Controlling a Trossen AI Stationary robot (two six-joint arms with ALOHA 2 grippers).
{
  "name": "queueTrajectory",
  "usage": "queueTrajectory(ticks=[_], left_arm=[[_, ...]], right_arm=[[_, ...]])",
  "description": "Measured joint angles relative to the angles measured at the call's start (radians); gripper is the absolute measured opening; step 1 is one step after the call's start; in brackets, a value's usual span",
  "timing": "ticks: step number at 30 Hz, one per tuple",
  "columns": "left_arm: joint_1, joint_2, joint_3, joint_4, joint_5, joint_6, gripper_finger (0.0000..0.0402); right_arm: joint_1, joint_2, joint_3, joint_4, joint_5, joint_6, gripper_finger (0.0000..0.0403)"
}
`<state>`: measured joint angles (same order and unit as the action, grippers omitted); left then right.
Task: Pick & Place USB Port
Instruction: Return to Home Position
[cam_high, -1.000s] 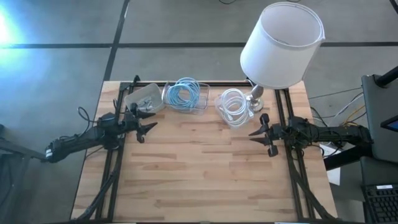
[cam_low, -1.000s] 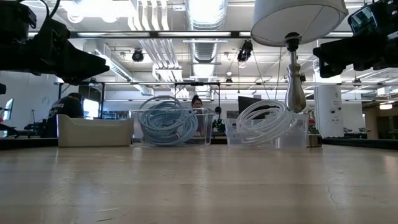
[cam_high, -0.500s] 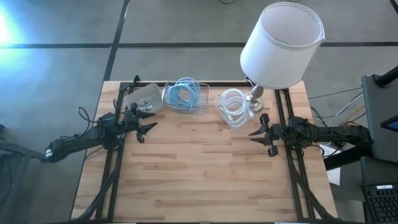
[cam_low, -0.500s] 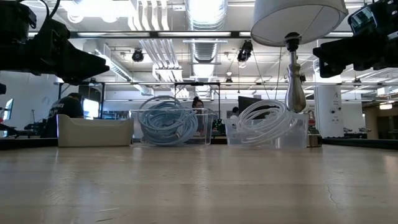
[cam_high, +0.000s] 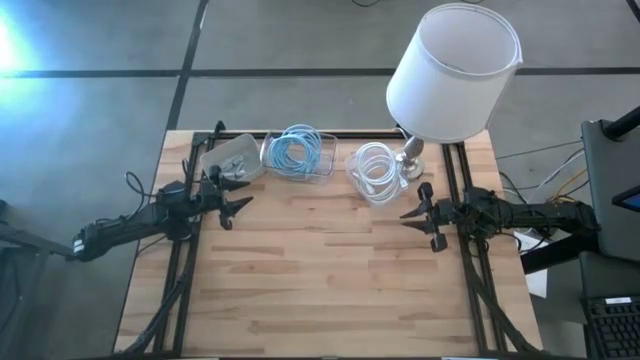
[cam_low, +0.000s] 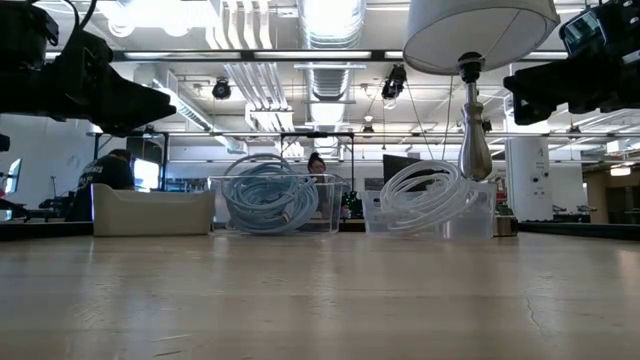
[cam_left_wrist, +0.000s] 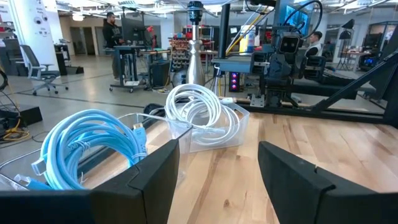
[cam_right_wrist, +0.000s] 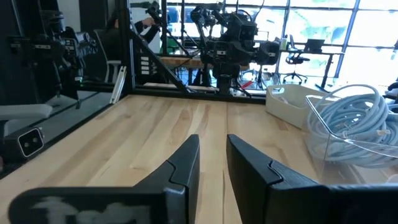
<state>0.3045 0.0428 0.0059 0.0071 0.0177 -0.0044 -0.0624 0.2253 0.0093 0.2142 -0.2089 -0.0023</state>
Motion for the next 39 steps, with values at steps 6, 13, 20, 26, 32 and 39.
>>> queueTrajectory(ticks=[6,13,20,26,32,39], left_arm=[[0.0,0.0,0.0,0.0,0.0,0.0,0.0223],[0.0,0.0,0.0,0.0,0.0,0.0,0.0223],[0.0,0.0,0.0,0.0,0.0,0.0,0.0223],[0.0,0.0,0.0,0.0,0.0,0.0,0.0223],[0.0,0.0,0.0,0.0,0.0,0.0,0.0223],[0.0,0.0,0.0,0.0,0.0,0.0,0.0223]], right_arm=[[0.0,0.0,0.0,0.0,0.0,0.0,0.0085],[0.0,0.0,0.0,0.0,0.0,0.001,0.0091],[0.0,0.0,0.0,0.0,0.0,0.0,0.008],[0.0,0.0,0.0,0.0,0.0,0.0,0.0069],[0.0,0.0,0.0,0.0,0.0,0.001,0.0074],[0.0,0.0,0.0,0.0,0.0,0.001,0.0085]])
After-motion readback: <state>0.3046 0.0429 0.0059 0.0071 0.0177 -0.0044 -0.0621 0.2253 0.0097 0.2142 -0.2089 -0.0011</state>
